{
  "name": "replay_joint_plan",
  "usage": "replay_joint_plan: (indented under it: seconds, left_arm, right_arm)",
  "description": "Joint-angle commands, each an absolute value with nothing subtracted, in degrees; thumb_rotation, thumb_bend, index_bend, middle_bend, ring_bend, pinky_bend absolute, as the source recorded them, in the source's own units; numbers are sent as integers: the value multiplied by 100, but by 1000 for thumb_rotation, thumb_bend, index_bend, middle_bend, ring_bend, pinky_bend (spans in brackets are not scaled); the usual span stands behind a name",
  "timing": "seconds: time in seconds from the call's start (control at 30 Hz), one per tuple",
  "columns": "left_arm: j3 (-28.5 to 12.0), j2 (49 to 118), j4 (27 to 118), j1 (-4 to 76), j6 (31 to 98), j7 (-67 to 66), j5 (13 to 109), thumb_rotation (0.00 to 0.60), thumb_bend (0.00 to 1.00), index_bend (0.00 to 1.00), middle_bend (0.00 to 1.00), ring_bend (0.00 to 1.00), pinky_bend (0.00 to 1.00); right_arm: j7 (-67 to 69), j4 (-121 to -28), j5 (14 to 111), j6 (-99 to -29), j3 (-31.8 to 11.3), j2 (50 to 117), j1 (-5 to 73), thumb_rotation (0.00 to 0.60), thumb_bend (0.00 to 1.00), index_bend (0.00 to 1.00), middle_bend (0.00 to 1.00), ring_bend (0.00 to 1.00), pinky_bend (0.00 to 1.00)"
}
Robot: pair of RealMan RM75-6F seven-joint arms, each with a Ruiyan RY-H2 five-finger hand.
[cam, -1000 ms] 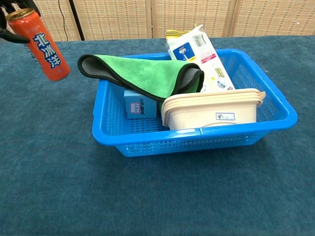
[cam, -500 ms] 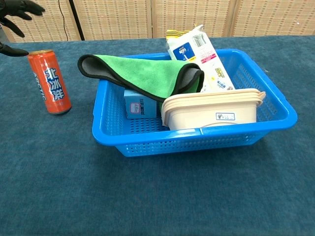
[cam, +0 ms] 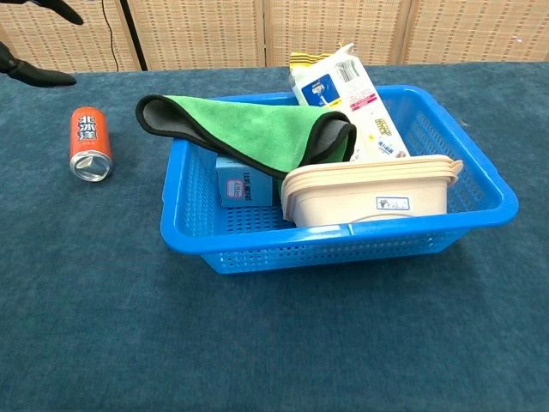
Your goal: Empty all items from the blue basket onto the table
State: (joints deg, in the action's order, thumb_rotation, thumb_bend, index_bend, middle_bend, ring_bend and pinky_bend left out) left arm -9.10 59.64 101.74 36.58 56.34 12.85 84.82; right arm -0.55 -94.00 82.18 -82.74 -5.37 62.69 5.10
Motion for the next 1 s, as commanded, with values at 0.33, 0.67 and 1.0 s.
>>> replay_joint_plan:
  seconds: [0.33, 0.67, 1.0]
  left_arm:
    - [-1143, 7971, 10362, 4867, 4882, -1869, 6788, 600, 242, 0, 0, 0, 132]
    - [-1205, 8988, 9882, 5391, 5203, -3092, 5616, 600, 242, 0, 0, 0, 132]
    - [-1263, 9119, 9721, 5484, 5487, -3183, 5437, 600, 241, 0, 0, 0, 132]
  right_arm:
    - [174, -9359, 8150, -8182, -563, 6187, 533, 600, 0, 0, 0, 0, 0]
    - [379, -9317, 8056, -8075, -599, 6126, 563, 600, 0, 0, 0, 0, 0]
    - [512, -9297, 8014, -8038, -620, 6080, 571, 600, 0, 0, 0, 0, 0]
